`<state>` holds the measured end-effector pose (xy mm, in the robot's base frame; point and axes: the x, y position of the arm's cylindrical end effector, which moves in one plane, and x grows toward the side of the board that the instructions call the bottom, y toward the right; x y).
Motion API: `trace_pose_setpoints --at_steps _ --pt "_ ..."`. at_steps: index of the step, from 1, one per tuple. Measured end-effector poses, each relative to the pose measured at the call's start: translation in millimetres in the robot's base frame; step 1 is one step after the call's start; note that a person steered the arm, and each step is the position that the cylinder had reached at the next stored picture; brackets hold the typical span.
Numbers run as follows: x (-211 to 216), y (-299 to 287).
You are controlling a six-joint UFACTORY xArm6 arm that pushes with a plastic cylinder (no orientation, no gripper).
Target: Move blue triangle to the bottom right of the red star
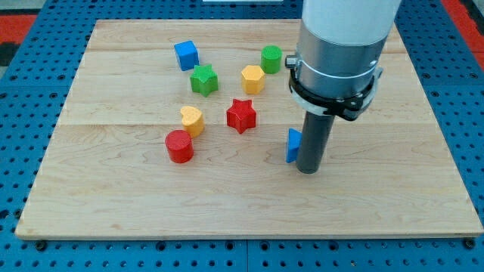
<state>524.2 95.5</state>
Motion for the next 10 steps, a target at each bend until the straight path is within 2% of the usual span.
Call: trace_pose_setpoints --at_steps 1,2,3,4,7,8,9,10 --pt "-2.1 33.1" --pt "-31.3 34.4" --pt "-40.7 27.5" --pt "-43.0 5.6" --pt "-45.3 7.6" --pt "-25.3 26.2" --pt "-16.6 23.6" --pt "-27.3 5.8"
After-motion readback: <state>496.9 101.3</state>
